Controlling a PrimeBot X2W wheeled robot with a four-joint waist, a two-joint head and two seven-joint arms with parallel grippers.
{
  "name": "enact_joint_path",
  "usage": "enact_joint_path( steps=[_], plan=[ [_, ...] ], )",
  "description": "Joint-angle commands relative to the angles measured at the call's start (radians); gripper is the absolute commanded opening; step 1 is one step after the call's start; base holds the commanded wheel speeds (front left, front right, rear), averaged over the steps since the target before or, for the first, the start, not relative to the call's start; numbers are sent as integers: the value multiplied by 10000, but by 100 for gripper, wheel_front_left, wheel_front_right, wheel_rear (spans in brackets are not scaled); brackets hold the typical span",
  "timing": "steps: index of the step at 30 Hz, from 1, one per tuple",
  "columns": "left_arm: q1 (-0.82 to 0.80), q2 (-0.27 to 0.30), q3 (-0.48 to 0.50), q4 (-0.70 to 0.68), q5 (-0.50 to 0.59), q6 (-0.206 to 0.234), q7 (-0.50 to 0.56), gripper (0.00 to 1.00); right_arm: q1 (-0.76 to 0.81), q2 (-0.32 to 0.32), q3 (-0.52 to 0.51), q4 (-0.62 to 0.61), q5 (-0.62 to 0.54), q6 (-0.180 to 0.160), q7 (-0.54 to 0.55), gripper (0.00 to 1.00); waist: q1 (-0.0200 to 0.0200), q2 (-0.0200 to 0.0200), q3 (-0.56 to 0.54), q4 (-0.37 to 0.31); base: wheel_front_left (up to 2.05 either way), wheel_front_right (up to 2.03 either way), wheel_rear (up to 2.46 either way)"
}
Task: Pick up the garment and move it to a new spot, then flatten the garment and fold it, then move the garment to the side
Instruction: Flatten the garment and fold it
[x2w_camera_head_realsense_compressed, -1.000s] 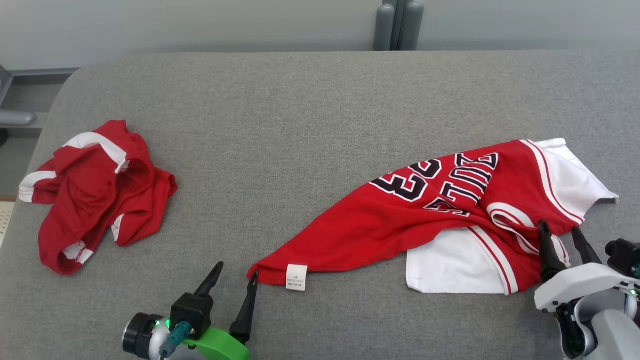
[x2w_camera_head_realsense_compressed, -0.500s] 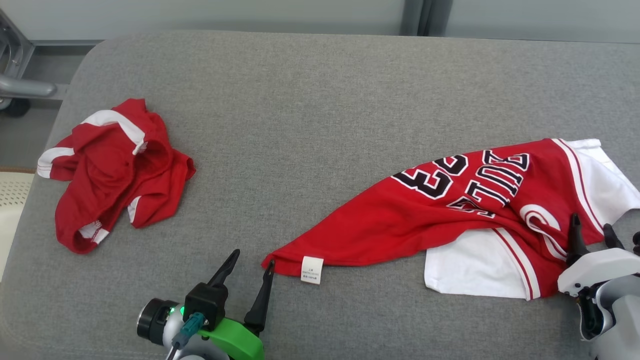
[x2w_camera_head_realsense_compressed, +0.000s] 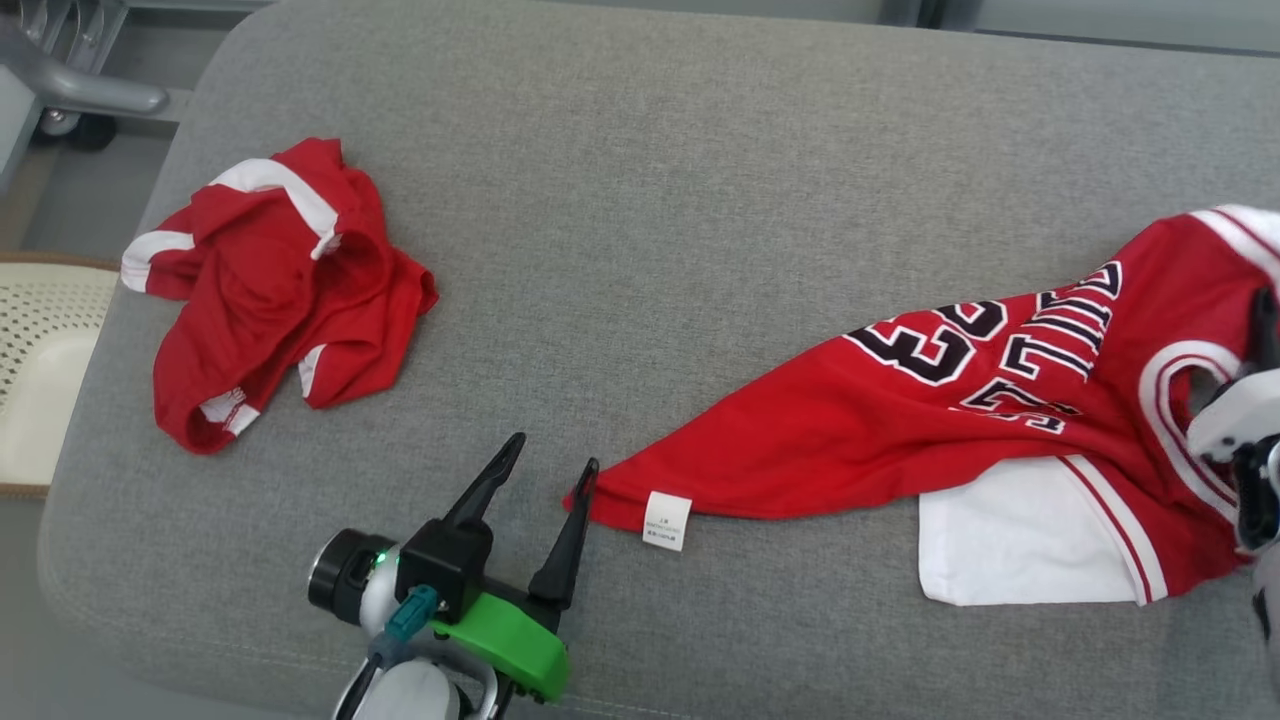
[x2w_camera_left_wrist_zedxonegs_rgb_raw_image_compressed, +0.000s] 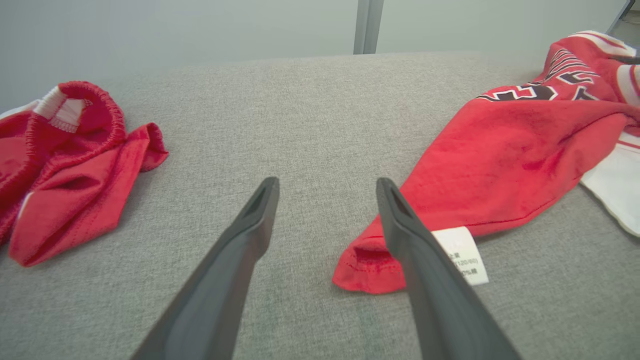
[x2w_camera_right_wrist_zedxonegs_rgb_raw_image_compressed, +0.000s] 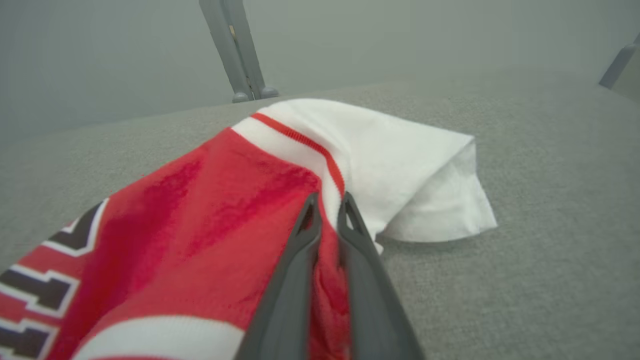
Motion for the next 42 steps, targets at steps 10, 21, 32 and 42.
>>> enact_joint_path(
  steps=[10, 21, 32, 42],
  plan=[
    [-818, -244, -1124, -460, -221, 10, 1, 100, -3221, -2218, 83, 877, -1990, -14, 834, 0, 0, 0, 1019, 2007, 0, 0, 0],
    [-271, -320, -961, -421, -420, 10, 3, 100, -4471, -2190, -1318, 1809, -4051, -14, 1084, 100, 0, 0, 956, 2751, 0, 0, 0],
    [-93, -295, -142, -484, -460, 10, 3, 100, -2703, -475, -84, 1595, -2326, -16, 19, 100, 0, 0, 48, 1044, 0, 0, 0],
    [136, -304, 2, -340, -331, 10, 3, 100, 250, -238, 196, -9, -255, -14, -13, 100, 0, 0, -452, 73, 0, 0, 0]
  ],
)
